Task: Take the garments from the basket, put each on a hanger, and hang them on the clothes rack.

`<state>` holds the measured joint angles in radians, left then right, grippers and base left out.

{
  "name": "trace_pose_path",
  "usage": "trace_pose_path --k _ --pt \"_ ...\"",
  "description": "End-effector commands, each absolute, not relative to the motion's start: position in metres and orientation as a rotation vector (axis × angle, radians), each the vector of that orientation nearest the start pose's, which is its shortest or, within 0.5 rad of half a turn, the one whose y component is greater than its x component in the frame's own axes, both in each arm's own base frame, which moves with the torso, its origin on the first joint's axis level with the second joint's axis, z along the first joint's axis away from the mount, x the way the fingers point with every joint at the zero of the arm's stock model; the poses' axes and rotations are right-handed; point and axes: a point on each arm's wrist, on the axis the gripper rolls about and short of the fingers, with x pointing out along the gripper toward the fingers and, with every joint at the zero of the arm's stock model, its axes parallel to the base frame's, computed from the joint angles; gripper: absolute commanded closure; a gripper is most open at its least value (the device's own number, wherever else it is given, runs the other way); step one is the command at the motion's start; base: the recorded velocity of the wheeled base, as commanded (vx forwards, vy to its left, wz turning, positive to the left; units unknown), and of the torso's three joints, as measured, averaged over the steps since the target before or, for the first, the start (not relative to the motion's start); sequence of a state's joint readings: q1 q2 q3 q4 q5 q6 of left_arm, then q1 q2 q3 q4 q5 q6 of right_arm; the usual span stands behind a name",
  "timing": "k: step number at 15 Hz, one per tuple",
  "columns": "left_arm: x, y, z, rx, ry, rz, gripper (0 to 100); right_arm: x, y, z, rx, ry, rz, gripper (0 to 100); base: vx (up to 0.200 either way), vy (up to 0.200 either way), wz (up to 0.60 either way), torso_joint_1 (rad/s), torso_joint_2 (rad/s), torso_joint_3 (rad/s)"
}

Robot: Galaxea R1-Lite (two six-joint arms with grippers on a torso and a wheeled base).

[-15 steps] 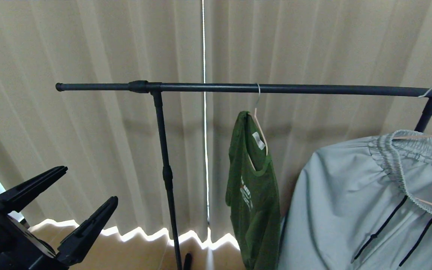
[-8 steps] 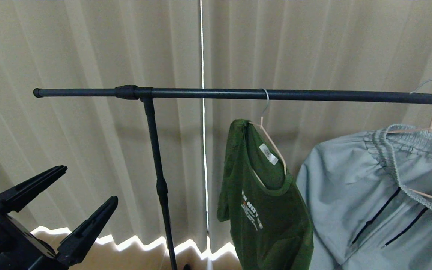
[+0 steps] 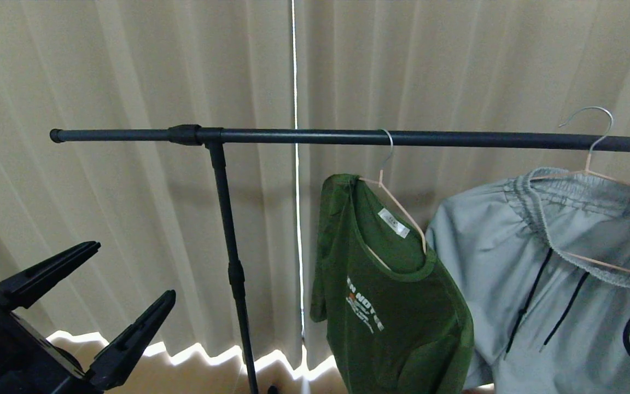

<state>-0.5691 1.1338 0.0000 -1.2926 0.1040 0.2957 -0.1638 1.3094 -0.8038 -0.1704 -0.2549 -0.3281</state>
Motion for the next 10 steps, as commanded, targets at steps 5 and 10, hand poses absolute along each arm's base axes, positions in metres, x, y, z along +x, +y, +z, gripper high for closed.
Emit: trace_pose_path --k 5,10 --pt "0.0993 -0.0607 0.1619 0.239 -0.221 -0.437 0 0.2329 -0.0437 0.2178 -0.339 0.462 -0.348 100 0.0 0.0 0.0 0.0 0.0 0.0" --pt "0.0989 -0.0605 0.1622 0.238 -0.224 -0.436 0 0.2297 -0.0425 0.2124 -0.342 0.48 -0.341 100 0.0 0.0 0.0 0.0 0.0 0.0"
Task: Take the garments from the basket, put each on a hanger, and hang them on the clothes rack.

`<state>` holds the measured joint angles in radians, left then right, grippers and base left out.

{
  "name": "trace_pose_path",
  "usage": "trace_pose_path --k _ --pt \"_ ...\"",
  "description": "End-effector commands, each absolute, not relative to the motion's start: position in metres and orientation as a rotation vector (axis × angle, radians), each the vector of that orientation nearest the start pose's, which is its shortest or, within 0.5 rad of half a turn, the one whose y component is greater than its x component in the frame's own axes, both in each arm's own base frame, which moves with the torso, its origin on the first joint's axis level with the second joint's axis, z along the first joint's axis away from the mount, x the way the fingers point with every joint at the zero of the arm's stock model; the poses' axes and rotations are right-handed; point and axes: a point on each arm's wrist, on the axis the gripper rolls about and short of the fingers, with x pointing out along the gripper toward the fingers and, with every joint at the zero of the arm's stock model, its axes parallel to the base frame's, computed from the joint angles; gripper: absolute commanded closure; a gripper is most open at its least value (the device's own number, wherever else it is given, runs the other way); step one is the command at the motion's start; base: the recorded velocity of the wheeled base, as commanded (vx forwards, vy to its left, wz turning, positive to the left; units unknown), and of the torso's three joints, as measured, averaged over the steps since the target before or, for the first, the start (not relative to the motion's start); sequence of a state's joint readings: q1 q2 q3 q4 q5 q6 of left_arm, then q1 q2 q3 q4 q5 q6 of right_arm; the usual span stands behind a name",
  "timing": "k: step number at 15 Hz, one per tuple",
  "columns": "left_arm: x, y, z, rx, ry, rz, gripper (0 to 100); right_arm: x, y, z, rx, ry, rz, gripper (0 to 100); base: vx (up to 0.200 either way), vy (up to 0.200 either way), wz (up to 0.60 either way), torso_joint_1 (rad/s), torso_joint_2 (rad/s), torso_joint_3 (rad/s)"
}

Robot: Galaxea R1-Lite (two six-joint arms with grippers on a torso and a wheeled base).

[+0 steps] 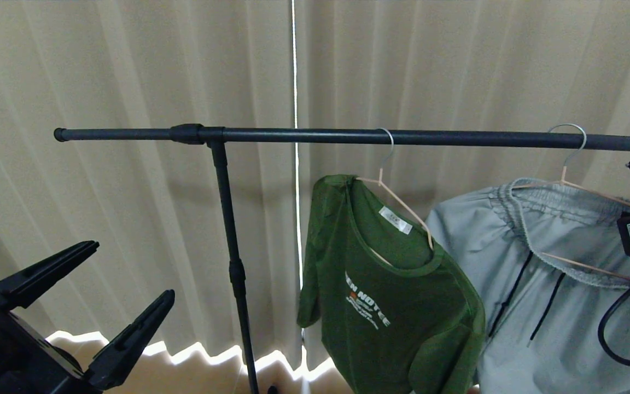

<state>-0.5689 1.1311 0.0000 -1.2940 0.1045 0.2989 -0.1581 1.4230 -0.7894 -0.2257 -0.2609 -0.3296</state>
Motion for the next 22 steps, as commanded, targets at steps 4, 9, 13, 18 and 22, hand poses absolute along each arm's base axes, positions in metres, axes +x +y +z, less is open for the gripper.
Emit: trace_pose_path --k 4,9,13,18,22 --pt "0.1 -0.06 0.162 0.236 -0.218 -0.43 0 0.228 -0.042 0.21 -0.342 0.49 -0.336 100 0.0 0.0 0.0 0.0 0.0 0.0" --pt "0.105 -0.052 0.161 0.245 -0.204 -0.35 0 0.212 -0.021 0.204 -0.299 0.421 -0.255 0 0.0 0.0 0.0 0.0 0.0 0.0" --pt "0.114 -0.031 0.16 0.221 -0.168 -0.16 0 0.178 0.003 0.197 -0.208 0.312 -0.058 0 0.0 0.0 0.0 0.0 0.0 0.0" --pt "0.12 -0.021 0.156 0.185 -0.115 -0.076 0 0.166 0.006 0.203 -0.024 0.225 0.078 0 0.0 0.0 0.0 0.0 0.0 0.0" --pt "0.12 -0.02 0.155 0.209 -0.109 -0.073 0 0.136 0.005 0.191 0.009 0.105 0.075 0 0.0 0.0 0.0 0.0 0.0 0.0"
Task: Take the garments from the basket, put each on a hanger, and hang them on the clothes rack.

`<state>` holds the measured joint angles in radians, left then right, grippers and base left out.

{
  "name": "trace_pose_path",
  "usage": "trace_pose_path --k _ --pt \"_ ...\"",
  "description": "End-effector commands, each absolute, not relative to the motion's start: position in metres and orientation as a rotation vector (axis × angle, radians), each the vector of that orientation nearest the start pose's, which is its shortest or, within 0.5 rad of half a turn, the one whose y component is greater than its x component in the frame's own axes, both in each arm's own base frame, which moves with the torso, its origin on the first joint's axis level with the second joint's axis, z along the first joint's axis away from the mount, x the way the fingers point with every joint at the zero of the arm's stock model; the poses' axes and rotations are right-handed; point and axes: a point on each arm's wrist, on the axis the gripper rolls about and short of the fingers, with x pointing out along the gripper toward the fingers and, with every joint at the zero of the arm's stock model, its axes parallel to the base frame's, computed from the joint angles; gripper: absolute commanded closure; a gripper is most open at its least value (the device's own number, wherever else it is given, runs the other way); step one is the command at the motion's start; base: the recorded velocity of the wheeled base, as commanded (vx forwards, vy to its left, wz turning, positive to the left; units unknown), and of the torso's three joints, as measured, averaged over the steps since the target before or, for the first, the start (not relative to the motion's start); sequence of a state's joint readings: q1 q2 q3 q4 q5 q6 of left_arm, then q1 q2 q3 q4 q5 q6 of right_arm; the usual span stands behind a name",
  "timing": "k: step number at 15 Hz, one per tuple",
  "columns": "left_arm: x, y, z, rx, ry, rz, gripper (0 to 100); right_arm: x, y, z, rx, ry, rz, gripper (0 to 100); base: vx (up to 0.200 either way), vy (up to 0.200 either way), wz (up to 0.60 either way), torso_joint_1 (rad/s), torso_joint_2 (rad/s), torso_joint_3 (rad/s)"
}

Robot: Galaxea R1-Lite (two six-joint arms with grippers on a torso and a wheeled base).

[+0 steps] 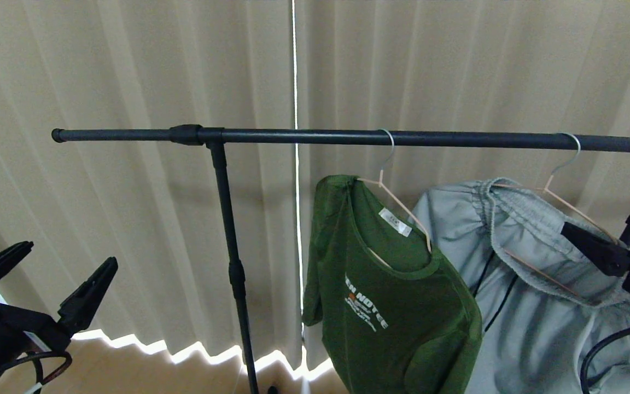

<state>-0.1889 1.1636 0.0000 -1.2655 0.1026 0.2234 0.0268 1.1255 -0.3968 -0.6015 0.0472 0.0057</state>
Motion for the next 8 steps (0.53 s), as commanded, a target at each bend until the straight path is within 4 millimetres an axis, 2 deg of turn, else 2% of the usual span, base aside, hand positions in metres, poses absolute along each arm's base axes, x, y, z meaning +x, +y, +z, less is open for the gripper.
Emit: trace_pose_path --k 1,4,5,8 --pt "0.12 -0.02 0.155 0.21 -0.101 -0.067 0 0.133 0.005 0.19 0.001 0.095 0.092 0 0.0 0.0 0.0 0.0 0.0 0.0" --pt "0.108 -0.015 0.146 0.226 0.013 -0.052 0 0.115 0.008 0.197 -0.072 0.011 0.126 0 0.0 0.0 0.0 0.0 0.0 0.0" --pt "0.1 -0.012 0.15 0.226 0.049 -0.043 0 0.104 0.008 0.192 -0.107 -0.005 0.143 0 0.0 0.0 0.0 0.0 0.0 0.0" --pt "0.067 -0.007 0.163 0.238 0.149 -0.057 0 0.093 0.008 0.194 -0.147 -0.047 0.151 0 0.0 0.0 0.0 0.0 0.0 0.0"
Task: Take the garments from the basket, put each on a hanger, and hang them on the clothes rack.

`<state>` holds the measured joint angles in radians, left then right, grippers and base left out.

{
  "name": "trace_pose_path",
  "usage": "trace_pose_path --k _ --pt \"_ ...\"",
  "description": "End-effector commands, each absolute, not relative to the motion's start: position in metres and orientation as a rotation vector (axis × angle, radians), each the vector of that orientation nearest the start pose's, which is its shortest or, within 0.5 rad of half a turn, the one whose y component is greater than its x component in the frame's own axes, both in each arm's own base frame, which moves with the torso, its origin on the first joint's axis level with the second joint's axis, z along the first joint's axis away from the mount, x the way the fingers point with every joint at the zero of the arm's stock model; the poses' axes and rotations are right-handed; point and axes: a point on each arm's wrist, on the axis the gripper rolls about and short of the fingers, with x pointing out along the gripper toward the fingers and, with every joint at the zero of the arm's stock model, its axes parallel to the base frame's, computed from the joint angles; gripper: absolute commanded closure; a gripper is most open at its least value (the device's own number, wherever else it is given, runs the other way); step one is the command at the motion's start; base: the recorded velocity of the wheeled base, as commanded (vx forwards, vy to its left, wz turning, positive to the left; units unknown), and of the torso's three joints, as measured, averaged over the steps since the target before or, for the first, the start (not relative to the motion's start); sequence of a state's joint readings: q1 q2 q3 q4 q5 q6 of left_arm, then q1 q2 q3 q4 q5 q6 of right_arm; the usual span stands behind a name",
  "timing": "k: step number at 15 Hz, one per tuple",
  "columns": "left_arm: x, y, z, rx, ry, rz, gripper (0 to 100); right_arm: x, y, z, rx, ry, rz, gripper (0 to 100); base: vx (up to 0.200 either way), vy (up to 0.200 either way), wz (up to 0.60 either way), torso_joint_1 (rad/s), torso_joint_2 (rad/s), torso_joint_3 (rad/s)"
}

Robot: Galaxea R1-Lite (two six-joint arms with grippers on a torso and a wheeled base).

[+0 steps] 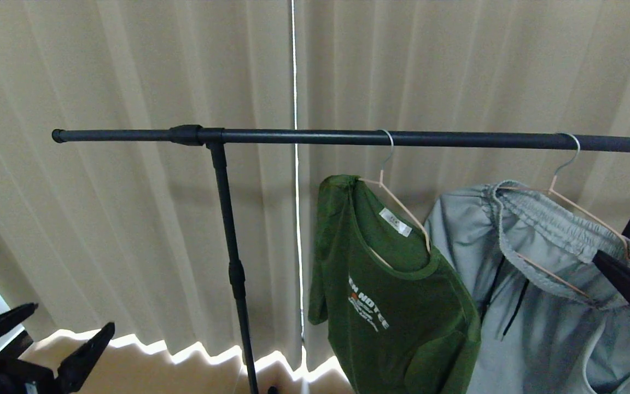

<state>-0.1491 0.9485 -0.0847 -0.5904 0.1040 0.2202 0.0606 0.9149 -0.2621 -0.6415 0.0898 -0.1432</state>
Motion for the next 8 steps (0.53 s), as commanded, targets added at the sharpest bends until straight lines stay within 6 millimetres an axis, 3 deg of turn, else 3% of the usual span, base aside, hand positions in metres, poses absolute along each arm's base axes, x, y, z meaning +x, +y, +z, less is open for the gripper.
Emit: trace_pose_path --k 1,3,8 --pt "0.061 -0.007 0.167 0.24 0.168 -0.065 0 0.093 0.008 0.193 -0.147 -0.044 0.154 0 0.0 0.0 0.0 0.0 0.0 0.0" --pt "0.042 -0.004 0.169 0.239 0.177 -0.065 0 0.092 0.011 0.183 -0.185 -0.007 0.186 0 0.0 0.0 0.0 0.0 0.0 0.0" --pt "-0.007 0.003 0.128 0.228 0.22 0.015 0 0.088 0.016 0.172 -0.235 0.013 0.285 0 0.0 0.0 0.0 0.0 0.0 0.0"
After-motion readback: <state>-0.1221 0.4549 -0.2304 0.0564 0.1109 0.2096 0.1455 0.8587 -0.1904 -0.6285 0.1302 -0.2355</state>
